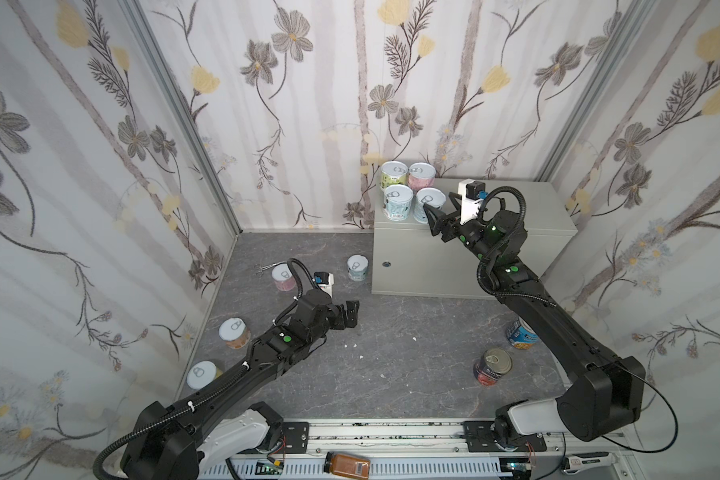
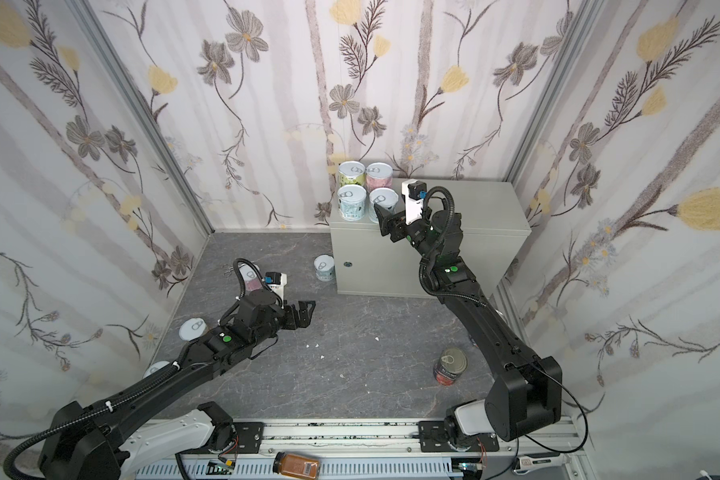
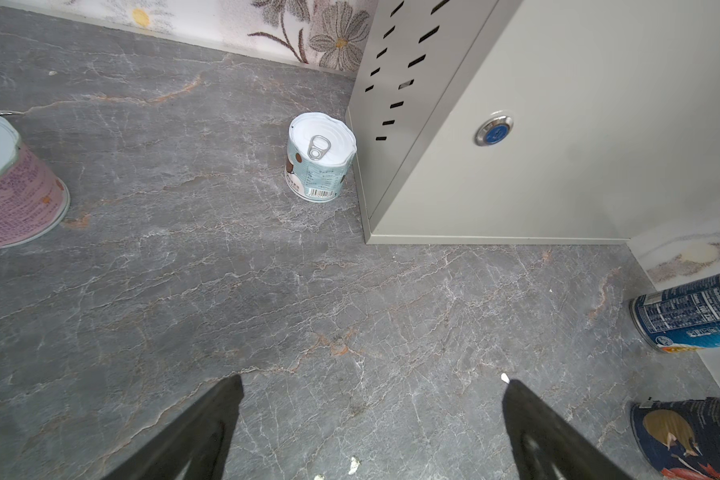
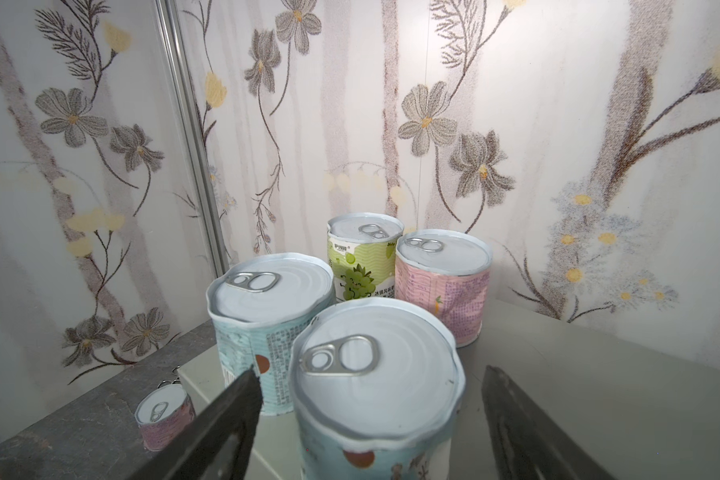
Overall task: Place and organize the canned foods onto the counter
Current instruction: 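Lower the can with the right gripper beside the other light-blue can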
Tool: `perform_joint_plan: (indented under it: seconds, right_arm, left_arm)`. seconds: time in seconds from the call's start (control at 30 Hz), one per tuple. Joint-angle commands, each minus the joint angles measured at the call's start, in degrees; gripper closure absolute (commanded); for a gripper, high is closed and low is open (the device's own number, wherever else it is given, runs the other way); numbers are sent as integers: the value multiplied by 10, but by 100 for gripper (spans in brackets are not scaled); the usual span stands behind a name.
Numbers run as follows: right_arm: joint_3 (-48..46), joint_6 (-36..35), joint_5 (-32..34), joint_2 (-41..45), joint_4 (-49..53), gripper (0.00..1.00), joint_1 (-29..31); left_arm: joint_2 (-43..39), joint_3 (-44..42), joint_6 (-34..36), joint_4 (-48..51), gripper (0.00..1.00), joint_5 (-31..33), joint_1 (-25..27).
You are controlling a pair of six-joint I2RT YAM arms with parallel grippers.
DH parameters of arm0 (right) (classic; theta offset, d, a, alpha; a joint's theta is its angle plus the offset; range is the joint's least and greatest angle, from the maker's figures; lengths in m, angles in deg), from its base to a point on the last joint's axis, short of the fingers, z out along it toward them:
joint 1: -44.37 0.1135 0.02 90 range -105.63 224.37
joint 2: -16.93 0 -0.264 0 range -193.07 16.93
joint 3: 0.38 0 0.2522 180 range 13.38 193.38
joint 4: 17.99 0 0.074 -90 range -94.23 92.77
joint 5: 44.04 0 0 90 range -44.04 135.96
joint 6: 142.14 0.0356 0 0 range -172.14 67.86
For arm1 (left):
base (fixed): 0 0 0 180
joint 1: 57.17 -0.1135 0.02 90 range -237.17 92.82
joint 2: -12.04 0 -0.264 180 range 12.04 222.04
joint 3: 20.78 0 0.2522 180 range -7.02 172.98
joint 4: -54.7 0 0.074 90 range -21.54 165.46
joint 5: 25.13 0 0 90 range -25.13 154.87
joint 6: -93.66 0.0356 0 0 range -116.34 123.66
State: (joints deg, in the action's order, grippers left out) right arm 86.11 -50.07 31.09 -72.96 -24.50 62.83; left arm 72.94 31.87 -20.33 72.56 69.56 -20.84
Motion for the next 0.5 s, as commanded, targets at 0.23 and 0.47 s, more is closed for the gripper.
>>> perform_joint_plan:
  seconds: [0.23,0.47]
  right_arm:
    - [-18,1,-11,-8,-8,16,0]
    - [-8,3,-7,-28,-18,24,0]
  left_arm:
    - [-3,0,0,-16,0,1,0]
    - [2,3,3,-16,0,4,0]
